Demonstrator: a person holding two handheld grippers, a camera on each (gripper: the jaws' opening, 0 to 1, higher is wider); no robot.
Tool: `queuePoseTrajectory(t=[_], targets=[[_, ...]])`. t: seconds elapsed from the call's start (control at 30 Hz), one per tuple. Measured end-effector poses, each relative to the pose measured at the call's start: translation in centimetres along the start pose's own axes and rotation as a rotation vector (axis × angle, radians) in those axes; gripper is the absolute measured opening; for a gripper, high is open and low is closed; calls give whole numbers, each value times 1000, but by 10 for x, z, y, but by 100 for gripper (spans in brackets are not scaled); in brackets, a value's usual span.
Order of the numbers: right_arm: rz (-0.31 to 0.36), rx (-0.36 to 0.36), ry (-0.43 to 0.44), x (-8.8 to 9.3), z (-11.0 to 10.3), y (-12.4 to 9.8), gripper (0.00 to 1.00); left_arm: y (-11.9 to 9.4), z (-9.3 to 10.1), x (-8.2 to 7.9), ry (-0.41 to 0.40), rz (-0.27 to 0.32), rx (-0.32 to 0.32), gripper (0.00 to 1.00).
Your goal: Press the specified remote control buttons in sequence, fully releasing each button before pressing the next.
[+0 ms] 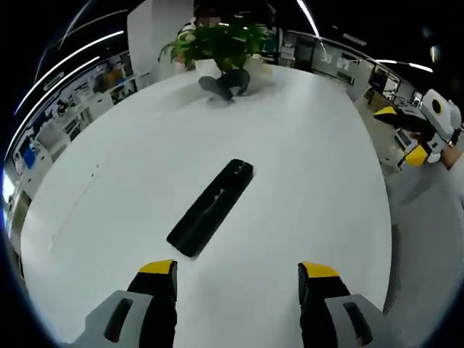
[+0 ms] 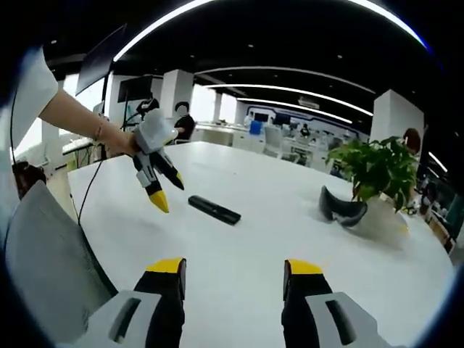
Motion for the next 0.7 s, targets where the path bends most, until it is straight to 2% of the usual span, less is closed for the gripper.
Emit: queuePoseTrajectory(t=[0.3, 0.4, 0.7], targets=[[-22, 13, -6, 1, 1, 0, 48, 16, -13, -17, 101, -54, 48, 70], [-29, 16, -6, 2, 1, -1, 46, 21, -14, -23, 131, -78, 85, 70], [-53, 8, -10, 3, 0, 1, 43, 36, -23, -25, 238, -170, 119, 70]])
Point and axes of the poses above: the point that each gripper's makers call its tool centre point, and the gripper's own axes: y roughly forward along the fingers, z roughly to its right, x roughly out of its underside, the point moved 10 cm from there along -y, roughly backward along the fingers, and after that the axes turned 12 degrees about -x, right-handed, at the moved point
